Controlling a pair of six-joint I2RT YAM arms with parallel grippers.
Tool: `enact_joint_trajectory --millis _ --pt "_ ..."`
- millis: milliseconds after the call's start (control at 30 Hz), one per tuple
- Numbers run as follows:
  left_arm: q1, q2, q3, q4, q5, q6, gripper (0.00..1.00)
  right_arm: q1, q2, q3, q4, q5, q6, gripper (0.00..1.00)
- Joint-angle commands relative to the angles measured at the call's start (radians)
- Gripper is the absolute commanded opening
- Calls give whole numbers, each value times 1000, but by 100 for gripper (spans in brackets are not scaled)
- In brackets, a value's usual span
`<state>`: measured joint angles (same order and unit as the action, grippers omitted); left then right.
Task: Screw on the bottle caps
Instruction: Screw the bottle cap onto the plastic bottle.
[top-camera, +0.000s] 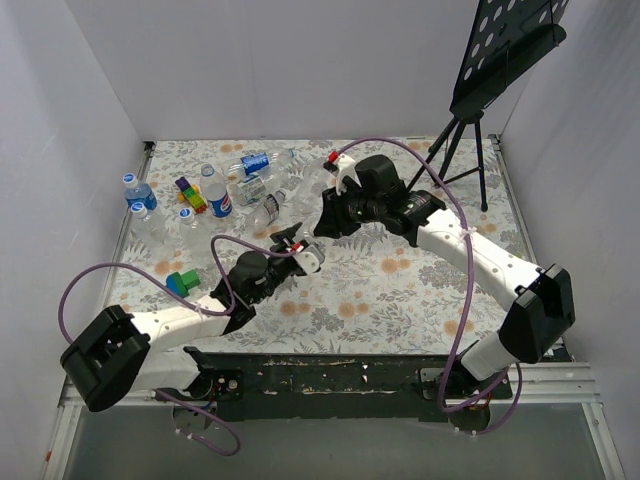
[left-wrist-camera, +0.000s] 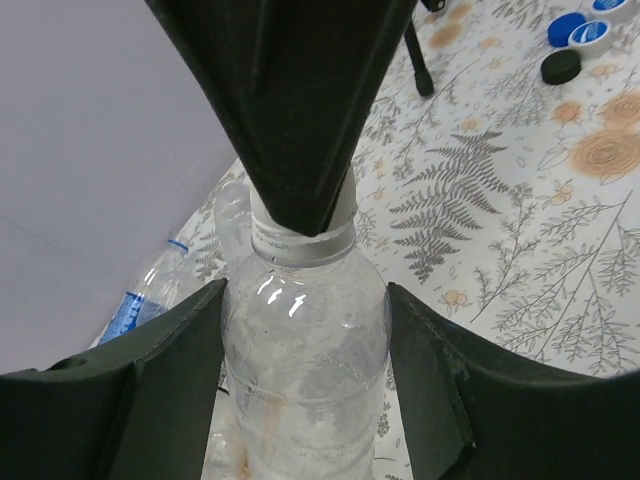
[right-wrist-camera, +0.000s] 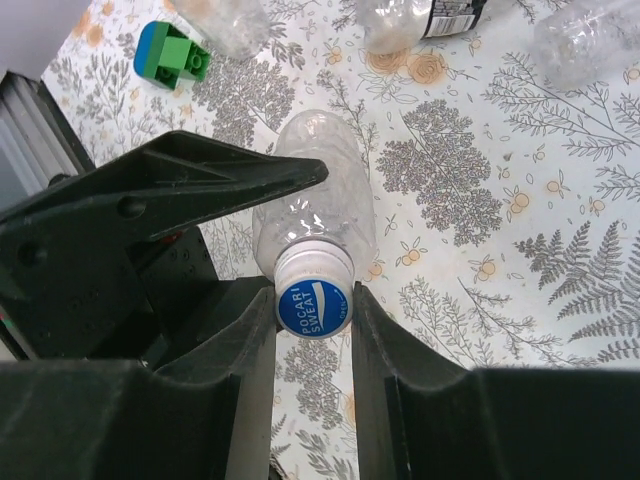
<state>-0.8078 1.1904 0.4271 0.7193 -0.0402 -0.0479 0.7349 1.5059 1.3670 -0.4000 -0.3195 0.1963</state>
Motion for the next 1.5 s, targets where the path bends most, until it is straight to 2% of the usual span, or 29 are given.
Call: enact_joint_trajectory --millis 0,33,67,133,233,300,400,600,667,800,1000,1467 --pt "-22 -9 47 129 -90 62 0 21 -2 -9 95 10 164 1" --pt "-22 -8 53 103 -80 56 0 18 -16 -6 93 4 149 4" --pt "-21 -8 61 74 -64 2 0 11 -32 -6 89 -4 131 11" --pt "-2 -8 87 -9 21 -56 0 -14 -68 -3 76 -24 91 33" --pt "36 -6 114 -112 159 -142 0 -67 -131 -5 63 -52 33 56" --pt "67 3 134 -176 232 -185 0 -107 -174 -16 63 -91 -30 68" --pt "117 14 171 -263 370 -242 0 -155 -223 -23 41 -179 -193 76" --pt "183 67 280 -432 654 -317 0 -186 -286 -95 -42 -478 -668 74" --pt "196 95 305 -466 720 -325 0 -186 -305 -126 -71 -532 -811 73" --pt "205 136 328 -481 802 -343 0 -187 -296 -132 -140 -569 -963 71" --pt "206 135 335 -474 882 -360 0 -187 -259 -117 -227 -587 -1044 65" --pt "206 95 337 -469 957 -357 0 -187 -239 -114 -257 -613 -1058 54"
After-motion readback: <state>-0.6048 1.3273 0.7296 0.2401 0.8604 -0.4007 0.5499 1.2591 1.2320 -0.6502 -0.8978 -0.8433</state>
